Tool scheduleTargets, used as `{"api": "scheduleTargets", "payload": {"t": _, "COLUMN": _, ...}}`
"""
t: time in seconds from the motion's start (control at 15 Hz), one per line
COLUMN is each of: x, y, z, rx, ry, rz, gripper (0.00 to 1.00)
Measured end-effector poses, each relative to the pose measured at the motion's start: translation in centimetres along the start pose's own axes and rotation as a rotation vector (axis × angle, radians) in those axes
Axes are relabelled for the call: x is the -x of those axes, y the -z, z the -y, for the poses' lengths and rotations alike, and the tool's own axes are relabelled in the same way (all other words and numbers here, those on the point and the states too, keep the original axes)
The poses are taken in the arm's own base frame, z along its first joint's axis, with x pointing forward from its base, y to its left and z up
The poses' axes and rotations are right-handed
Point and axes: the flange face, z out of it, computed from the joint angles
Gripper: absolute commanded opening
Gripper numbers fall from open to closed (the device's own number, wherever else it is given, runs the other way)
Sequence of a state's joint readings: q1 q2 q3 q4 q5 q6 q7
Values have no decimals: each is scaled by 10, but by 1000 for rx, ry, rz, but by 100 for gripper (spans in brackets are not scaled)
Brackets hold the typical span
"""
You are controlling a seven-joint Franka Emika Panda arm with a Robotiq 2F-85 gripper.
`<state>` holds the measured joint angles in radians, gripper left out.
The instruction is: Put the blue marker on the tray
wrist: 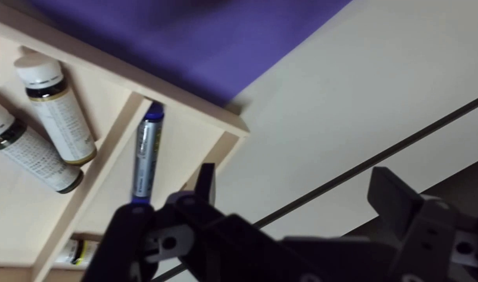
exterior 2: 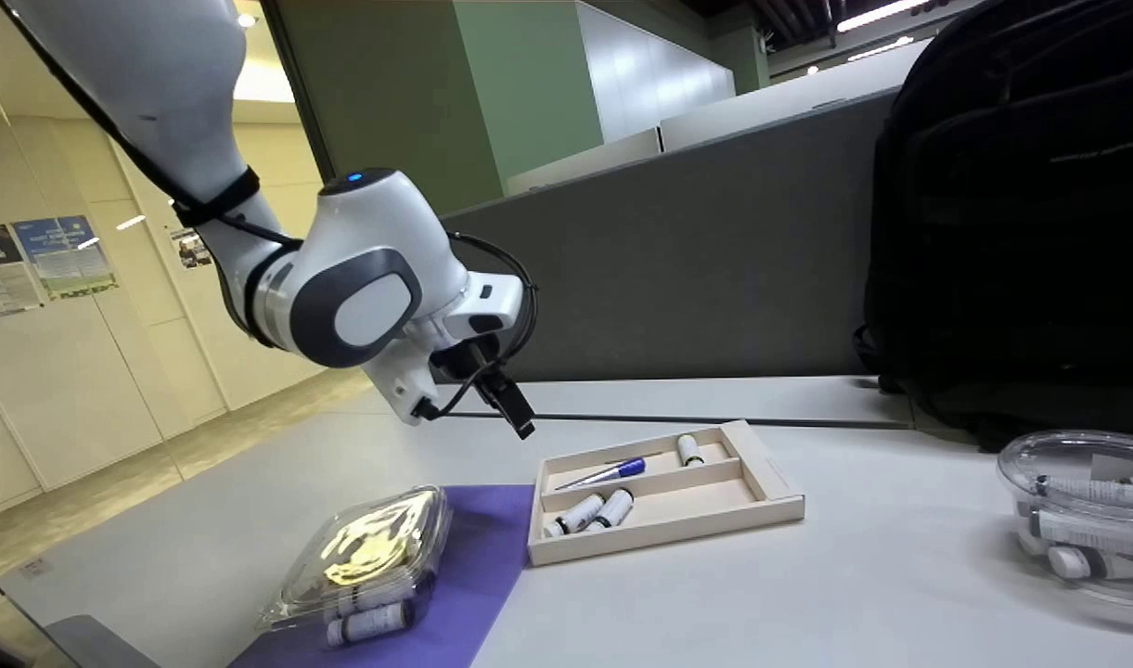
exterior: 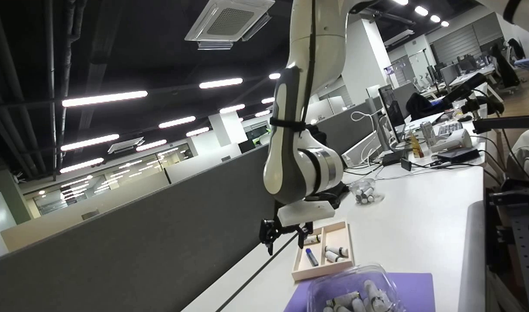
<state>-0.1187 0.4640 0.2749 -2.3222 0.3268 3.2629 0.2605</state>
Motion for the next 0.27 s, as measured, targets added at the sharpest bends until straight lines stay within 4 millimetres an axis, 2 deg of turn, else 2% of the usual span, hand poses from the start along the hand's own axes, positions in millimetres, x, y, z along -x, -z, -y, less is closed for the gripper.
{"api": "scheduleTargets", "payload": {"t": 0.27, "x": 4, "y": 21, "z": 33, "rx": -62, "ry": 173, "rz": 118, "gripper": 100}}
